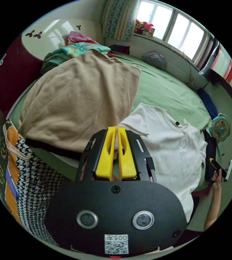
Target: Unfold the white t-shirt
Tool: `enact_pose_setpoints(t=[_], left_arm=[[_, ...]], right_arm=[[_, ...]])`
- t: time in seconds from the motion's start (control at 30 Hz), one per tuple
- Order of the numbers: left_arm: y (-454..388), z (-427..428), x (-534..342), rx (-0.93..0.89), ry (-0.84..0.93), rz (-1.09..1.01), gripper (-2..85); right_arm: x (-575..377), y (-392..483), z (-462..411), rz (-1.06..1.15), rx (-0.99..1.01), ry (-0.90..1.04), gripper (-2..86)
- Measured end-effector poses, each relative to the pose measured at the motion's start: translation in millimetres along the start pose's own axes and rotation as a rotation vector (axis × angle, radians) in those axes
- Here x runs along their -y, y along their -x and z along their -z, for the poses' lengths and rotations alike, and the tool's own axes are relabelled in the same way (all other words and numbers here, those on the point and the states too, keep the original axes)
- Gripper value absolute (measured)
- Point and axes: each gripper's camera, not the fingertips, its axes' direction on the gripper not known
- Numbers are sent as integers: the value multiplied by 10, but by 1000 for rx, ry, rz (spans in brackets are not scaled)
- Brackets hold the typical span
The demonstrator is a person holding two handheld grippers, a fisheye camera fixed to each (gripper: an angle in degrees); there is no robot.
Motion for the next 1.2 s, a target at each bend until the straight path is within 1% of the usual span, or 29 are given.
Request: enact_pose_setpoints(t=[0.1,0.27,0.37,0.43,0.5,0.7,0.8,0.87,0.93,1.07,1.13,1.2], left_arm=[[-116,-22,-20,37,29,-57,44],[-333,79,-66,40,-44,-154,73],[-570,35,-82,14,-39,-294,111],[-724,-113,-85,20,-5,-350,119],[-798,-252,-74,19,18,-363,116],[-911,-627,-11,21,74,-321,110],[-929,-741,-18,87,100,-290,72],[-940,-740,-33,85,100,-296,54],[-939,-661,-48,65,74,-292,28],[-870,-421,-7,81,-33,-240,16],[-750,-259,78,97,-98,-162,14],[-653,-194,143,145,-121,-105,12]], right_arm=[[-63,348,-26,127,17,-2,-6],[-220,1173,-159,410,46,11,34],[-331,1511,-293,491,70,34,43],[-403,1638,-380,506,80,43,44],[-478,1727,-463,515,83,55,44],[-690,1811,-678,516,78,116,34],[-727,1783,-704,500,98,111,16],[-738,1779,-720,489,104,122,0],[-762,1790,-728,498,103,126,-5],[-844,1812,-733,512,101,122,-8],[-874,1814,-731,506,106,122,-8],[-905,1812,-725,493,112,122,-8]])
